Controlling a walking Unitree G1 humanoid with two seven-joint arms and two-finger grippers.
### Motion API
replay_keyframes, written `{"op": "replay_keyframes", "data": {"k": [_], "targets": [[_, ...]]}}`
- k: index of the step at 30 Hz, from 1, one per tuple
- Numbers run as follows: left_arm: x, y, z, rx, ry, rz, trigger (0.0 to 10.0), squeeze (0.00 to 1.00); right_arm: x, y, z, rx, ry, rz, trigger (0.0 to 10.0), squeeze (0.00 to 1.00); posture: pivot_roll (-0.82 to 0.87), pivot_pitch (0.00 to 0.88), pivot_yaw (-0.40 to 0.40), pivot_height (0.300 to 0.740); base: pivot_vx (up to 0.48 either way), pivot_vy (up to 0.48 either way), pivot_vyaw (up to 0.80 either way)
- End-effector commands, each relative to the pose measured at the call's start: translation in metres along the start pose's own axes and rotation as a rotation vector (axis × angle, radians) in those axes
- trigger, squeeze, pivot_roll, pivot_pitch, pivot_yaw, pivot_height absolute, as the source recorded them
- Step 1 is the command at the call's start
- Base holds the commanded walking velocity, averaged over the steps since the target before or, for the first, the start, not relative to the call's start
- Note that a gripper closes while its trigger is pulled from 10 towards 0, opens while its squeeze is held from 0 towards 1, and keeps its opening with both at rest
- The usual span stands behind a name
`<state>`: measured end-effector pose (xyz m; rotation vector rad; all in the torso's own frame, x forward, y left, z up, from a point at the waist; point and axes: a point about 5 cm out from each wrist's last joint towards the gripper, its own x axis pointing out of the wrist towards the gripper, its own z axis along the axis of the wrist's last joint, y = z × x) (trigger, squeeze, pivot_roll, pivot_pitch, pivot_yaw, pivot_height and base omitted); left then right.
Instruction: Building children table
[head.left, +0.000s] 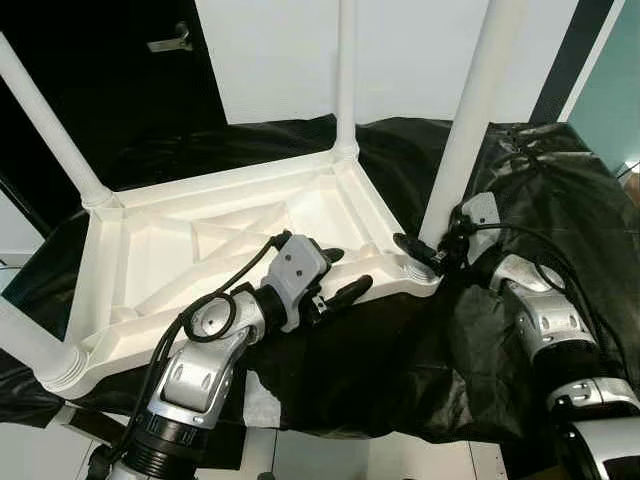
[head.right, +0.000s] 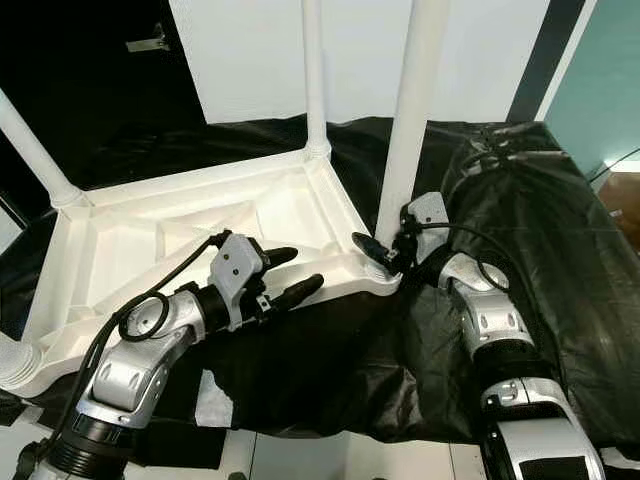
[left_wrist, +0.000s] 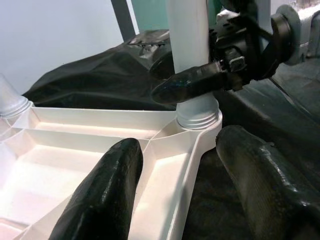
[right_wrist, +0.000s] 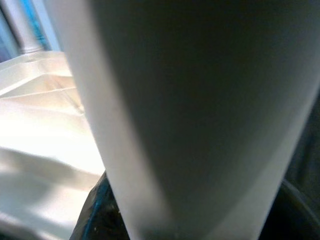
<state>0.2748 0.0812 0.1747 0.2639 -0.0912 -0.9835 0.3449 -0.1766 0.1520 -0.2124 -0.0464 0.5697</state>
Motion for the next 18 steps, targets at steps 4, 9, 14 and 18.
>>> {"op": "replay_keyframes", "data": {"k": [4,9,14,18], "targets": [[0.002,-0.002,-0.002,0.013,0.012,0.005,10.0,0.0,-0.006,0.009,-0.017,0.053,0.071,-0.226,10.0,0.0,-0.03,0.0,0.025,0.74,0.0,0.0,0.0],[0.003,-0.002,-0.002,0.011,0.012,-0.007,10.0,0.0,-0.007,0.024,-0.023,0.107,0.094,-0.405,10.0,0.0,-0.04,0.002,0.035,0.74,0.0,0.0,0.0],[0.003,-0.002,-0.002,0.015,0.015,-0.012,10.0,0.0,-0.007,0.038,-0.024,0.091,0.109,-0.593,10.0,0.0,-0.04,0.005,0.041,0.74,0.0,0.0,0.0],[0.004,-0.001,-0.001,0.016,0.015,-0.012,10.0,0.0,-0.006,0.052,-0.025,0.144,0.142,-0.77,10.0,0.0,-0.04,0.015,0.04,0.74,0.0,0.0,0.0]]}}
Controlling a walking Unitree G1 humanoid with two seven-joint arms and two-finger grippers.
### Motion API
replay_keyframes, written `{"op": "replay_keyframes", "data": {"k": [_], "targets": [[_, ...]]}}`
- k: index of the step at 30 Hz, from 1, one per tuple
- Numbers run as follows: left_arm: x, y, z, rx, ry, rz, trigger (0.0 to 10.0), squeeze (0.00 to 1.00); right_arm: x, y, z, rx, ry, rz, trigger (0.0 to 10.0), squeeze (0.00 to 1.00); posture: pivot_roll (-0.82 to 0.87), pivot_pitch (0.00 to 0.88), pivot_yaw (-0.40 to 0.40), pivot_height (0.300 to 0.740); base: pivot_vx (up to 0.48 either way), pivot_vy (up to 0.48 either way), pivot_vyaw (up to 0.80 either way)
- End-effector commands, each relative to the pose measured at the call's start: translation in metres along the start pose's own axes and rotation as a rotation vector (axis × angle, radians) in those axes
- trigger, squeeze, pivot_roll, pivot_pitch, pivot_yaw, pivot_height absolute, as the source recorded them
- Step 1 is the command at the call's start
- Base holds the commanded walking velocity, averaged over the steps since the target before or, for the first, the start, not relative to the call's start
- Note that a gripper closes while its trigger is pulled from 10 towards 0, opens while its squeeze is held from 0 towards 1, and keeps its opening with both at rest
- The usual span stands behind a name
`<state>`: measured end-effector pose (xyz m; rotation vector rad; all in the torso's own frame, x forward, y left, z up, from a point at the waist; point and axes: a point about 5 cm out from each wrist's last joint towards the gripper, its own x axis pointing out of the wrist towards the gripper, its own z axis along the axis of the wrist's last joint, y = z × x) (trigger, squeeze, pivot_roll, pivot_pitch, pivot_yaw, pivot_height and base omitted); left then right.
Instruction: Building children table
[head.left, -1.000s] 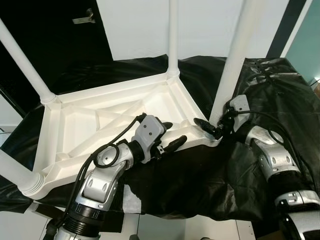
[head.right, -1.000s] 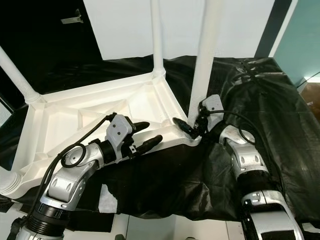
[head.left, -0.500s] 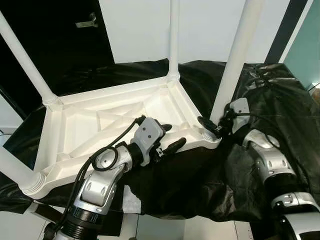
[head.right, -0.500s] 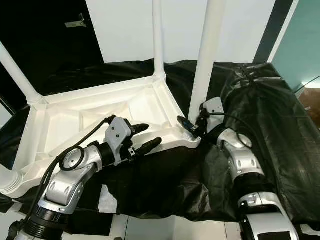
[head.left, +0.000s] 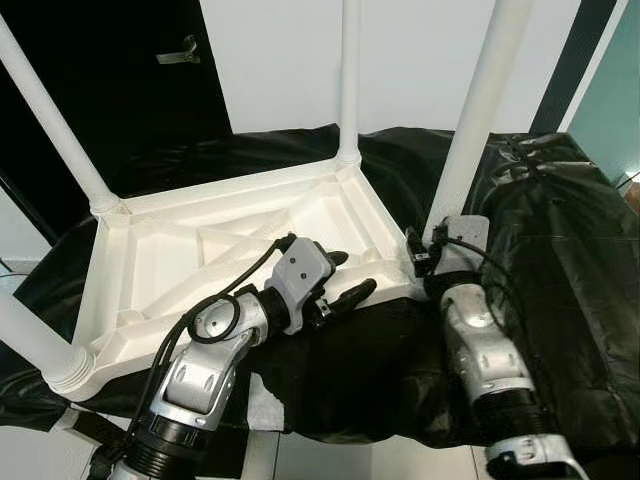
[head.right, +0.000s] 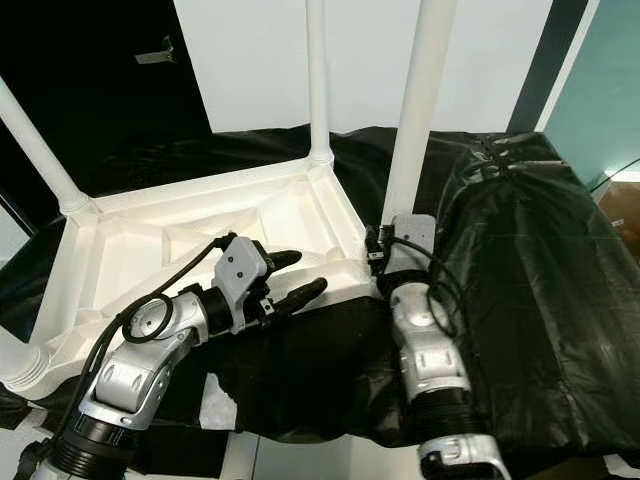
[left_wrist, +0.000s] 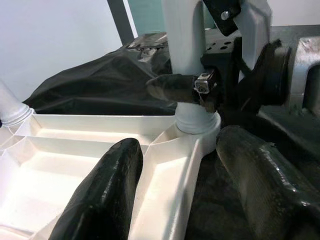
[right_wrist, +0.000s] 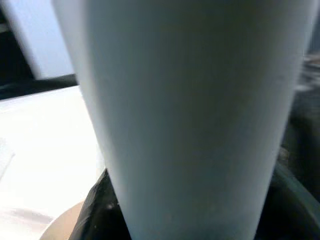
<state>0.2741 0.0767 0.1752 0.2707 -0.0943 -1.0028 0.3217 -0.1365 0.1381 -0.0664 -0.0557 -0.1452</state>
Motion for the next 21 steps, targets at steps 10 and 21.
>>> {"op": "replay_keyframes", "data": {"k": [10,21], "targets": [[0.0,0.003,-0.003,0.009,0.022,0.021,10.0,0.0,-0.009,-0.002,-0.013,0.022,0.076,-0.058,10.0,0.0,-0.04,0.028,0.044,0.74,0.0,0.0,0.0],[-0.001,0.005,-0.001,0.015,0.017,0.032,10.0,0.0,-0.011,-0.008,0.01,0.048,-0.075,0.072,10.0,1.0,-0.04,0.027,0.041,0.74,0.0,0.0,0.0]]}}
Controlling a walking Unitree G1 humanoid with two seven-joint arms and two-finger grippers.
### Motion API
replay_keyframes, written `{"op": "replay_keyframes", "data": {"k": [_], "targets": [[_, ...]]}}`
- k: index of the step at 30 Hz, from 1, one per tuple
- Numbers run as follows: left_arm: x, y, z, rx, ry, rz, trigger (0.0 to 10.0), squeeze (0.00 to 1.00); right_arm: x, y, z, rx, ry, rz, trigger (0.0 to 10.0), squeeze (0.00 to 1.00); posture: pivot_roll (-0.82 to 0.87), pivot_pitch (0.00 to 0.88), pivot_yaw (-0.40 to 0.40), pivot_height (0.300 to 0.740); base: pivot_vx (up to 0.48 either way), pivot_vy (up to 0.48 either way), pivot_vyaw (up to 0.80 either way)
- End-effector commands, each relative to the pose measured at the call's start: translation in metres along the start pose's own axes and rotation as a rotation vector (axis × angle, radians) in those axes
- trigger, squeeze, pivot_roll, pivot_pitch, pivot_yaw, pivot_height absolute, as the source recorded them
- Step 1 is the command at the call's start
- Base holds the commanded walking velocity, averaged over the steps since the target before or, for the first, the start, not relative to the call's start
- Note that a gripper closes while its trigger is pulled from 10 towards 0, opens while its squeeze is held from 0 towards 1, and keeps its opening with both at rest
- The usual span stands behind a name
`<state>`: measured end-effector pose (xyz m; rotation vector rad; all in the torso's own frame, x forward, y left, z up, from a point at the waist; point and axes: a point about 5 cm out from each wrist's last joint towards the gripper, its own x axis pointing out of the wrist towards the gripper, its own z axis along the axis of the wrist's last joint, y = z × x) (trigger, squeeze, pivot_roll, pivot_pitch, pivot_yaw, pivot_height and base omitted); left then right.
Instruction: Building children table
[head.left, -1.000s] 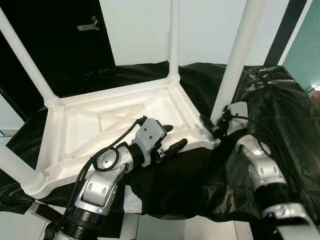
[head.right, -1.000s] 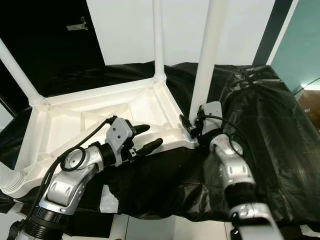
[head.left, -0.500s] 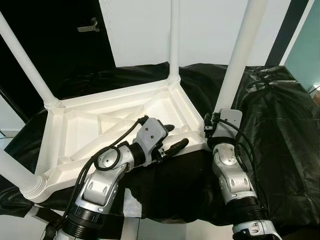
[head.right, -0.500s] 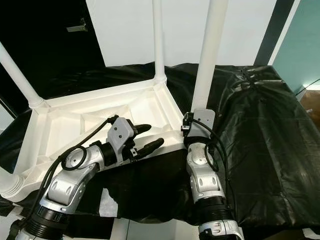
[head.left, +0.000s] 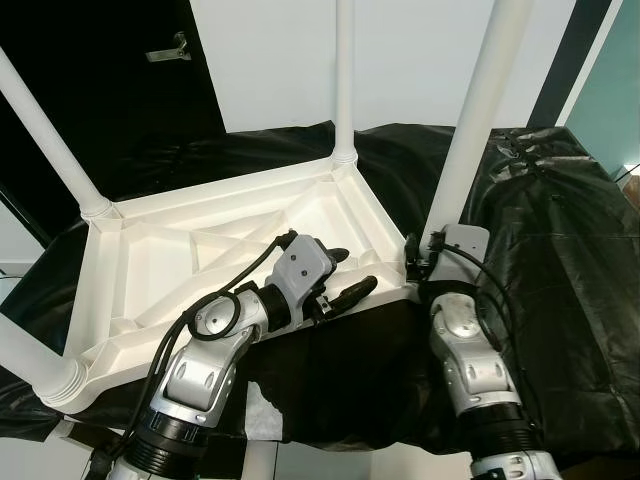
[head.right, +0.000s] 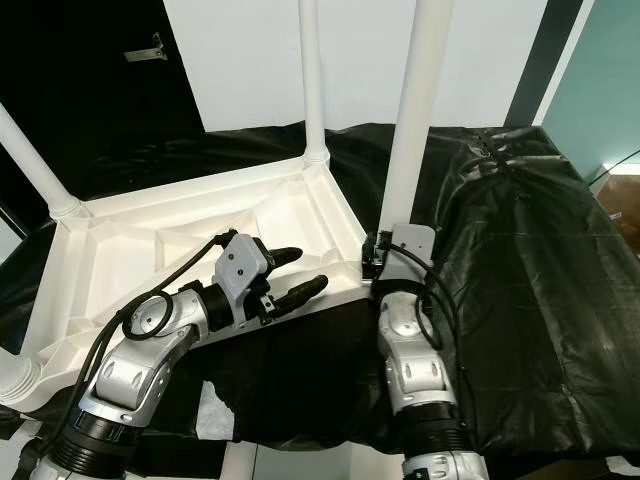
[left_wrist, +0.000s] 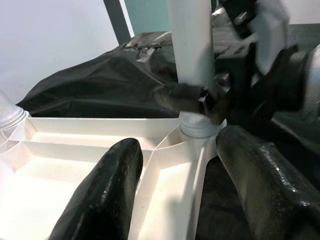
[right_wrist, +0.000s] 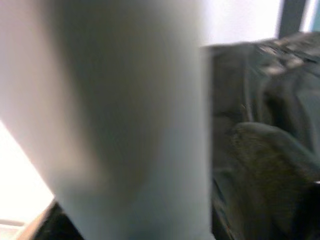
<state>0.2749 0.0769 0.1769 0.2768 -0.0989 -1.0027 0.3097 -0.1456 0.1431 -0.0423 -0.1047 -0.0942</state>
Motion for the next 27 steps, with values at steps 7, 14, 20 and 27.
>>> {"op": "replay_keyframes", "data": {"k": [7,14,20,27], "targets": [[-0.003,0.003,-0.002,0.008,0.017,0.036,10.0,0.0,-0.01,-0.008,0.006,0.04,-0.059,0.277,10.0,0.94,-0.04,0.033,0.041,0.74,0.0,0.0,0.0],[-0.002,0.003,-0.004,0.005,0.019,0.034,10.0,0.0,-0.011,-0.026,0.0,-0.018,-0.017,0.583,10.0,0.0,-0.05,0.032,0.041,0.74,0.0,0.0,0.0],[0.002,0.003,-0.002,0.007,0.013,0.03,10.0,0.0,0.008,-0.025,0.003,-0.078,0.014,0.726,10.0,0.0,-0.04,0.024,0.038,0.74,0.0,0.0,0.0],[-0.001,0.006,-0.001,0.015,0.012,0.041,10.0,0.0,0.023,-0.022,0.002,-0.125,0.059,0.843,10.0,0.0,-0.03,0.017,0.028,0.74,0.0,0.0,0.0]]}}
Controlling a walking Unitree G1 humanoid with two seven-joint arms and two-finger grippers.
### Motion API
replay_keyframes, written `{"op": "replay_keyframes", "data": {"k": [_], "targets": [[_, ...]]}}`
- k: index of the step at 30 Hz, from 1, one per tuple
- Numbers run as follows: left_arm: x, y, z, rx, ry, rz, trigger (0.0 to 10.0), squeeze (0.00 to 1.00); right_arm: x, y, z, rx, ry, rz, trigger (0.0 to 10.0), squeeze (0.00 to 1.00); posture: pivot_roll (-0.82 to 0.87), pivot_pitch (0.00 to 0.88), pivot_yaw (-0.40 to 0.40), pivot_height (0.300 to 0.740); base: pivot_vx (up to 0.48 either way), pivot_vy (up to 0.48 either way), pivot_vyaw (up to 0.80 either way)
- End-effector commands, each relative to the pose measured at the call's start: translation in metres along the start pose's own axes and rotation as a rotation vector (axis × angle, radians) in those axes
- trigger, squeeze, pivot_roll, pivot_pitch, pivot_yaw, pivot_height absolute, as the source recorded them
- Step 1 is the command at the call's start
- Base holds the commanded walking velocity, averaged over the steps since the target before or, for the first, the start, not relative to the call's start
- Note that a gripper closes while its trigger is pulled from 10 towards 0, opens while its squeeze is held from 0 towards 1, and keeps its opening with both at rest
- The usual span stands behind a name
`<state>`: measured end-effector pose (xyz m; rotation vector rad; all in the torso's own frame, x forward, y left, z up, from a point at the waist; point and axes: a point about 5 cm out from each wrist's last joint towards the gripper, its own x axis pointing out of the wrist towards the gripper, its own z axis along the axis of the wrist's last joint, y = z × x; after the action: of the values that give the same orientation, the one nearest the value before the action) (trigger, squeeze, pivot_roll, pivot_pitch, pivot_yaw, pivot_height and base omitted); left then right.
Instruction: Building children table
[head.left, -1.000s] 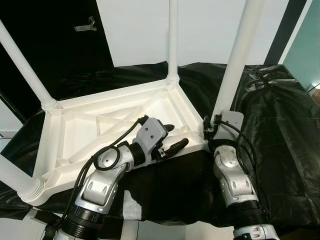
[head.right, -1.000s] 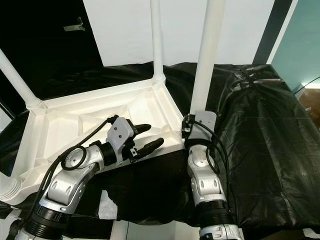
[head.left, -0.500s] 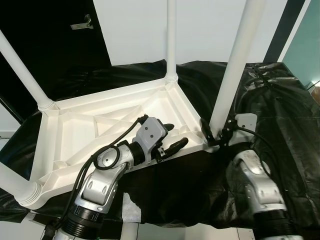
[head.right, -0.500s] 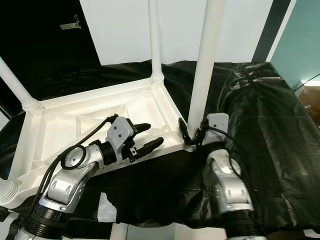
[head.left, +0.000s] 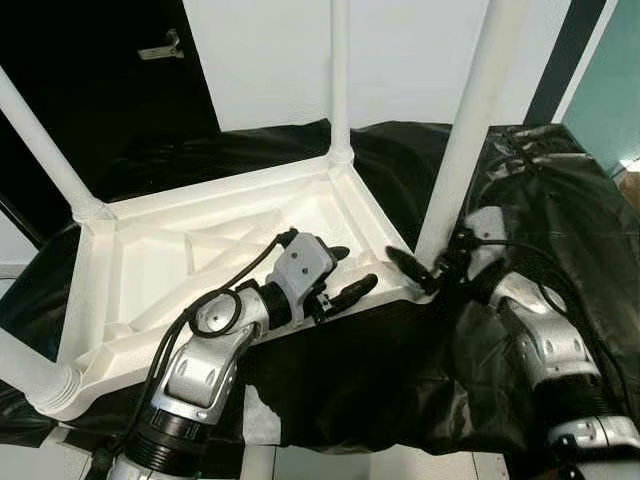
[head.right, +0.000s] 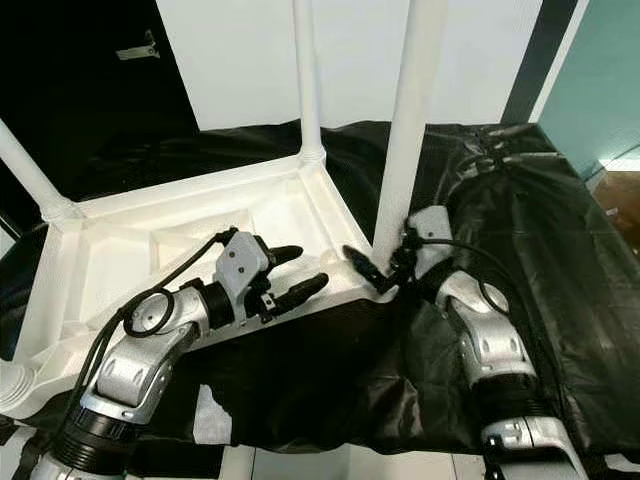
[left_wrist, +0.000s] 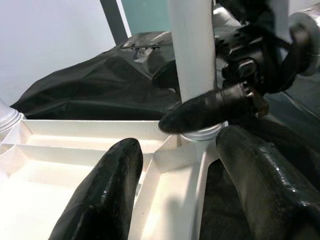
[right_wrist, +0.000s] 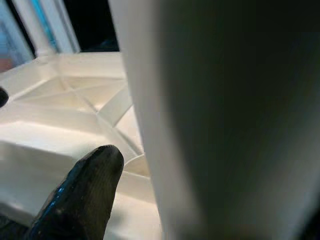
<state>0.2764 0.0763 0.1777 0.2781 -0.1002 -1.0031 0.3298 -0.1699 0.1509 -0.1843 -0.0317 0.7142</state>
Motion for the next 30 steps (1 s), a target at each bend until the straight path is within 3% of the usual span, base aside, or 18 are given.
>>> {"op": "replay_keyframes", "data": {"k": [1,2,3,4,12,20,21,22,23,24,27,30], "targets": [[-0.003,0.005,-0.001,0.015,0.013,0.044,10.0,0.0,0.002,0.0,-0.004,-0.028,0.033,0.048,8.3,0.0,-0.03,0.016,0.028,0.74,0.0,0.0,0.0],[-0.003,0.005,-0.001,0.014,0.013,0.044,10.0,0.0,0.003,0.001,-0.006,-0.022,0.042,0.073,1.1,0.0,-0.03,0.015,0.026,0.74,0.0,0.0,0.0],[-0.003,0.005,-0.001,0.014,0.013,0.044,10.0,0.0,0.003,0.001,-0.006,-0.022,0.042,0.073,1.1,0.0,-0.03,0.015,0.026,0.74,0.0,0.0,0.0],[-0.002,0.004,-0.001,0.015,0.013,0.045,10.0,0.0,0.003,0.002,-0.007,-0.028,0.047,0.088,0.0,0.0,-0.02,0.014,0.024,0.74,0.0,0.0,0.0],[-0.001,0.003,-0.001,0.015,0.01,0.044,10.0,0.0,-0.001,0.002,-0.013,-0.025,0.066,0.096,0.0,0.0,-0.03,0.008,0.024,0.74,0.0,0.0,0.0],[0.0,0.001,-0.001,0.013,0.009,0.027,10.0,0.0,-0.011,-0.003,-0.023,-0.051,0.126,-0.042,0.0,0.0,-0.04,0.008,0.028,0.74,0.0,0.0,0.0],[0.0,0.0,-0.001,0.012,0.009,0.024,10.0,0.0,-0.012,-0.004,-0.025,-0.04,0.13,-0.086,3.1,0.0,-0.04,0.008,0.03,0.74,0.0,0.0,0.0],[0.0,0.0,-0.001,0.012,0.009,0.024,10.0,0.0,-0.012,-0.004,-0.025,-0.04,0.13,-0.086,3.1,0.0,-0.04,0.008,0.03,0.74,0.0,0.0,0.0],[0.001,-0.001,-0.002,0.01,0.01,0.019,10.0,0.0,-0.013,-0.004,-0.026,-0.032,0.126,-0.141,10.0,0.0,-0.04,0.007,0.033,0.74,0.0,0.0,0.0],[0.001,-0.001,-0.002,0.01,0.01,0.019,10.0,0.0,-0.013,-0.004,-0.026,-0.032,0.126,-0.141,10.0,0.0,-0.04,0.007,0.033,0.74,0.0,0.0,0.0],[0.002,-0.002,-0.002,0.007,0.01,0.008,10.0,0.0,-0.015,0.003,-0.03,0.041,0.121,-0.372,10.0,0.0,-0.05,0.008,0.035,0.74,0.0,0.0,0.0],[0.001,-0.003,-0.003,0.005,0.011,0.003,10.0,0.0,-0.016,0.009,-0.033,0.08,0.124,-0.519,10.0,0.0,-0.05,0.011,0.042,0.74,0.0,0.0,0.0]]}}
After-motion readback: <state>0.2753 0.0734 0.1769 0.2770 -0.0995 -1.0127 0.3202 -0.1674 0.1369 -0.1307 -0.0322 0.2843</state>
